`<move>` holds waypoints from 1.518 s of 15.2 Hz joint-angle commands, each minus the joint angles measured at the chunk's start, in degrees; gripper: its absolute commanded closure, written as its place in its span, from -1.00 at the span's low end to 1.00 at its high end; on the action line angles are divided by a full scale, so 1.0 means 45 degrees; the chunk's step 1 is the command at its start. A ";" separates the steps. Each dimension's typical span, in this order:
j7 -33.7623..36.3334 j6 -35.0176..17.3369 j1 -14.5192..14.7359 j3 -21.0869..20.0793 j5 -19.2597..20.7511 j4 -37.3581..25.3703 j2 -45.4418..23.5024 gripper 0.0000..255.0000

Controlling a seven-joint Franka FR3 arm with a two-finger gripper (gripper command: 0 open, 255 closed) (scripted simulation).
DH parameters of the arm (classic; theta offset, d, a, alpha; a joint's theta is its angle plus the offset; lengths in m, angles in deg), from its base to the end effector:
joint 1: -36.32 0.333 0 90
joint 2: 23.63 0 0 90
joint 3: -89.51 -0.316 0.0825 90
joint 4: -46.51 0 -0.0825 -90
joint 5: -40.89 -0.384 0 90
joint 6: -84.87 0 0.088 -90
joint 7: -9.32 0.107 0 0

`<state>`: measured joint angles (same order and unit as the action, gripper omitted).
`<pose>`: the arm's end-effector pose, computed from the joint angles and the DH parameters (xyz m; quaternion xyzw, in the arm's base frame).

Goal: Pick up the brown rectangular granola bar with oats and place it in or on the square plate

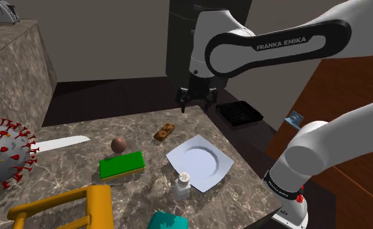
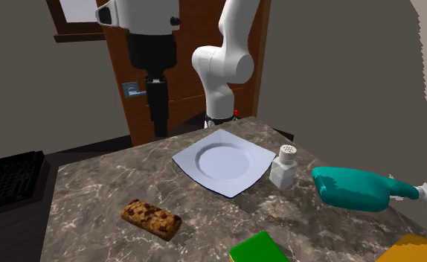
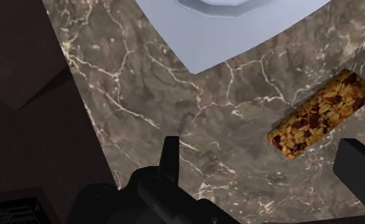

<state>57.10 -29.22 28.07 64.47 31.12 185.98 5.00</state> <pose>0.3878 0.1369 0.4679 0.9465 -0.3216 0.0222 0.0146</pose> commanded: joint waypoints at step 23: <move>1.0979 -0.3778 -0.1836 -0.2926 0.3125 -0.2361 -0.7269 -1.00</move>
<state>106.49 -46.20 19.81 51.30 45.16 175.35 -27.68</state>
